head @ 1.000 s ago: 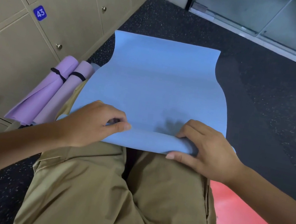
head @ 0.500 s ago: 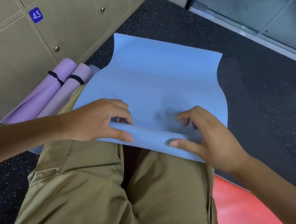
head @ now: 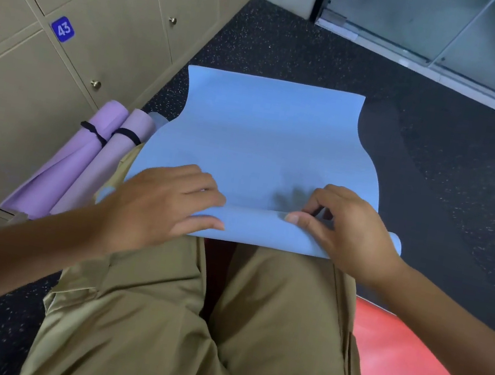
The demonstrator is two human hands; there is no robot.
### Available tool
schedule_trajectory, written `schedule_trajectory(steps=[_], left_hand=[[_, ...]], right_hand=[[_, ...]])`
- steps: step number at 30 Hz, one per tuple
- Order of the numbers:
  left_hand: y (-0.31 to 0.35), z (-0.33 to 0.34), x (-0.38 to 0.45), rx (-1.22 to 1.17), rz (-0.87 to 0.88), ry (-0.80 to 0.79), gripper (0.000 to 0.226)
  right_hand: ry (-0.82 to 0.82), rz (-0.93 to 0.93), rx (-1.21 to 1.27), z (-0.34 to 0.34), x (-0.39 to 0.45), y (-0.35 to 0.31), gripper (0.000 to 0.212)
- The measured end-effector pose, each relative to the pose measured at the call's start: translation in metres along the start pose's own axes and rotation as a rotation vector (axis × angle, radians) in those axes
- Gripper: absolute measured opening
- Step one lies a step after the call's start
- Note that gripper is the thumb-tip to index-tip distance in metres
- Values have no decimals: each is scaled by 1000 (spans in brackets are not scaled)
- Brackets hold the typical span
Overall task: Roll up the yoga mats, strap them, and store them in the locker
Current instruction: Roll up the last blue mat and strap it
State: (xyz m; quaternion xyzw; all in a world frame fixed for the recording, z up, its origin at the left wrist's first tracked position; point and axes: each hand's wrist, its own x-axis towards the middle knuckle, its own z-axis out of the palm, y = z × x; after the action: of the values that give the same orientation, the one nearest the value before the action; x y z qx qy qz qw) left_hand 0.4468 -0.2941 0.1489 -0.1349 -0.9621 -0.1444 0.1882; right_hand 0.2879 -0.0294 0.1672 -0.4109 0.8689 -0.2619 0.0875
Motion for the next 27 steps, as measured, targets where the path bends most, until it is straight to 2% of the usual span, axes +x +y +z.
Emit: schedule_trajectory(steps=[4,7,10,13,15,17,22,27], left_hand=[[23,5,-11,128,-182,164,30],[32,10,-18,82,-257,150,35],[28,13,-21,91,-253,101,55],[20,14,-16,95,-206,94,57],[16,12,-13,68,-194,60,56],[12,10,-9,20,-221,5,56],[-4,3,7,-151,-336,-172,59],[-19,-3,25,-242,-422,-326,62]], right_hand=[[-81,48,74,-4,10,1,39],[-92,24,76,-6,13,2,42],[33,-3,-53,2,8,1,39],[188,-147,-199,8,0,-2,34],[230,-298,-262,8,-4,0,32],[264,-365,-321,9,-6,0,34],[291,-295,-420,21,-15,0,49],[139,-169,-311,9,6,2,58]])
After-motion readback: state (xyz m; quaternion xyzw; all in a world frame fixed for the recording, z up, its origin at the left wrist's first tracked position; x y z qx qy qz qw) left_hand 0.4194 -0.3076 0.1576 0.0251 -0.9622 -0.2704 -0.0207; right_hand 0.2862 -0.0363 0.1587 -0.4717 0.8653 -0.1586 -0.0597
